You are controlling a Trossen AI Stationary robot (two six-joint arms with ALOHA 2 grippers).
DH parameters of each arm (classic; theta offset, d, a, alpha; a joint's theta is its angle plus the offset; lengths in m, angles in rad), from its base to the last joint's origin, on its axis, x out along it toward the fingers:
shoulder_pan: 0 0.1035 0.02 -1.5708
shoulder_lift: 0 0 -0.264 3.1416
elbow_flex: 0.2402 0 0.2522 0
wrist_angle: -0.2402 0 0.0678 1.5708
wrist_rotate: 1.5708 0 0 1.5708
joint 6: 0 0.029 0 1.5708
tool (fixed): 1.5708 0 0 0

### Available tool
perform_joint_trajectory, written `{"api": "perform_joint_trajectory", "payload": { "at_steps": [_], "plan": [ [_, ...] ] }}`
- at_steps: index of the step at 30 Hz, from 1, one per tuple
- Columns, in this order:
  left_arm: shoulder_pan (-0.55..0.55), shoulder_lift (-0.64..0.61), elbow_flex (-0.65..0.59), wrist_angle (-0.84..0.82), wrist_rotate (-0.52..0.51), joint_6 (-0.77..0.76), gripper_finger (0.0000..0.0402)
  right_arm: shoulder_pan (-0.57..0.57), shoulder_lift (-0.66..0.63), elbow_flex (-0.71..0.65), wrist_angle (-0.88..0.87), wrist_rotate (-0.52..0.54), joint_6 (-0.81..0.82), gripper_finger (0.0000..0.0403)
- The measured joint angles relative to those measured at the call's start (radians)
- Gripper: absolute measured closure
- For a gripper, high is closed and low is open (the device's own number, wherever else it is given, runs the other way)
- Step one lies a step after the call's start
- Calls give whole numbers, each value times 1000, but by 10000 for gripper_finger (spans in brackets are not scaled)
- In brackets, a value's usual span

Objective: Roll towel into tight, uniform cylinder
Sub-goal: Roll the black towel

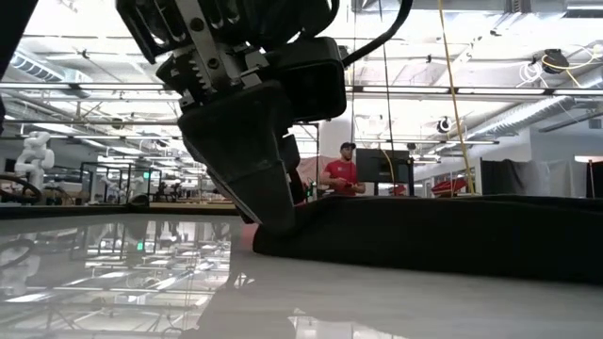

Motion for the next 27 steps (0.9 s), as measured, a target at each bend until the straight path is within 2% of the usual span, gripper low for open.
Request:
{"api": "perform_joint_trajectory", "payload": {
  "at_steps": [7, 12, 17, 27],
  "plan": [
    [0, 0, 0, 0, 0, -17, 400, 0, 24, 3, -9, -19, 54, 280],
    [1, 0, 0, 0, 0, -27, 400, 0, 94, 3, 4, -51, 96, 249],
    [1, 0, 0, -1, 0, -27, 400, -1, 127, 21, -38, -15, 116, 228],
    [1, 0, 0, -1, 0, -30, 400, -19, 143, 31, -99, -22, 101, 262]
  ]
}}
